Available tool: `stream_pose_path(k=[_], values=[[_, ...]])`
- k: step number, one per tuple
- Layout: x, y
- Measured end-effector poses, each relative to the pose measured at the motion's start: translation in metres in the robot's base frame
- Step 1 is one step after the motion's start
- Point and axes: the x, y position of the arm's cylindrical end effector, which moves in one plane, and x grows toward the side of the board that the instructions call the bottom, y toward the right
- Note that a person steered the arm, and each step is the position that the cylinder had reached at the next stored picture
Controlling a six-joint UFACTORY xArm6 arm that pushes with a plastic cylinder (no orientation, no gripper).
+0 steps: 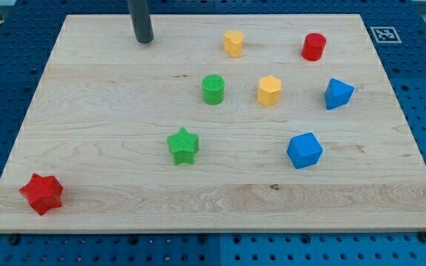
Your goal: Place your arm to the top of the yellow heart
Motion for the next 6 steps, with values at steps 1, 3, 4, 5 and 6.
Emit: stream_pose_path(k=[1,3,4,5,6], values=[[-0.030,0.002],[-0.050,0.062],[-0.050,0.099],[-0.050,0.127],[-0.050,0.170]])
